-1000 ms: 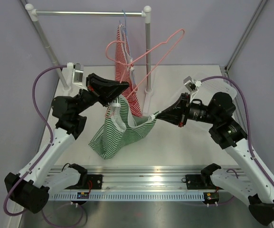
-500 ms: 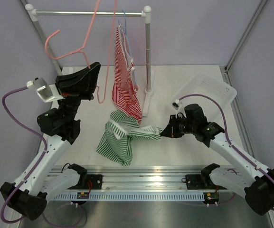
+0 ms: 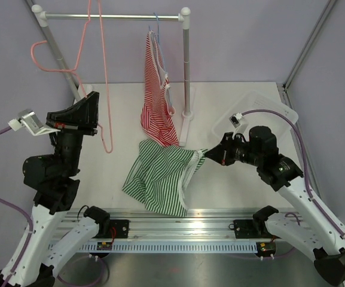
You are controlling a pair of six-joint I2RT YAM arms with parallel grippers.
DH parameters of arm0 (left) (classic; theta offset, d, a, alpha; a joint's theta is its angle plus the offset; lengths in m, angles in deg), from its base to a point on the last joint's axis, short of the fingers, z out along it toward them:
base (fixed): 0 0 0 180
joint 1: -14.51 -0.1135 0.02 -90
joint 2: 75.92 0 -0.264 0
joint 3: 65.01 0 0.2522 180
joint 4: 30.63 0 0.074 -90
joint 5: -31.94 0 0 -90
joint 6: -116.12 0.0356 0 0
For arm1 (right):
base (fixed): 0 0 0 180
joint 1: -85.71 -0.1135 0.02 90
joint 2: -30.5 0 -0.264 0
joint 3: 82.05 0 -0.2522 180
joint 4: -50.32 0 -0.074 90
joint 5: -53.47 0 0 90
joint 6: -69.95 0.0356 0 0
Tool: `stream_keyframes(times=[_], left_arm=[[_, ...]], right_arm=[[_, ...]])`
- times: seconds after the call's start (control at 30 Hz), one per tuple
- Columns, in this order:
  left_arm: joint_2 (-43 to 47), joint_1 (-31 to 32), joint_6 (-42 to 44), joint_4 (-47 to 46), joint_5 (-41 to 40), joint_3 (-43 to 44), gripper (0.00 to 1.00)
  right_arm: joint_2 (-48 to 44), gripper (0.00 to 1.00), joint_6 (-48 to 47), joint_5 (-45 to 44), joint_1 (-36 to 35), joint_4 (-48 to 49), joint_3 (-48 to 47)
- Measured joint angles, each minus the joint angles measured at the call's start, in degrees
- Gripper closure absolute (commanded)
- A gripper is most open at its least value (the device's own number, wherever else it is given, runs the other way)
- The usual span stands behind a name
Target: Remove the tank top from the hanger
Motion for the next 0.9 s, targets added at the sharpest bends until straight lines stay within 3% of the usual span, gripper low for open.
stream_keyframes(times=[0.23, 0.3, 0.33, 0.4, 0.43, 0.63, 0.77, 0.9], left_arm=[[3.3, 0.0, -1.2, 31.4, -11.9, 3.1, 1.0], [1.2, 0.0, -0.8, 39.4, -14.0, 4.5, 1.0], [-0.6, 0.0, -0.6, 42.9, -14.7, 5.8, 1.0], [-5.0, -0.1, 0.1, 47.8, -15.1, 8.5, 1.0], [-7.2, -0.2, 0.5, 49.6, -15.0, 9.9, 1.0], [-21.3, -3.5, 3.9, 60.3, -10.4, 23.1, 1.0], [-27.7, -9.0, 6.0, 65.2, -5.8, 32.5, 1.0], [-34.2, -13.3, 8.2, 67.8, -1.0, 43.1, 1.0]], right_arm=[[10.3, 1.0, 0.0, 2.6, -4.6, 2.9, -3.9], [15.7, 0.92, 0.1, 1.3, -9.2, 3.3, -5.9], [18.7, 0.79, 0.2, -0.1, -11.6, 3.3, -7.5], [24.5, 0.08, 0.8, -3.3, -15.7, 3.4, -11.0], [27.2, 0.01, 0.7, -5.9, -17.3, 2.9, -12.8], [30.3, 0.01, 2.6, -23.7, -20.1, -0.6, -14.9], [25.4, 0.01, 2.7, -32.7, -20.0, -4.0, -14.8], [19.0, 0.01, 1.9, -35.4, -19.9, -4.5, -13.4]])
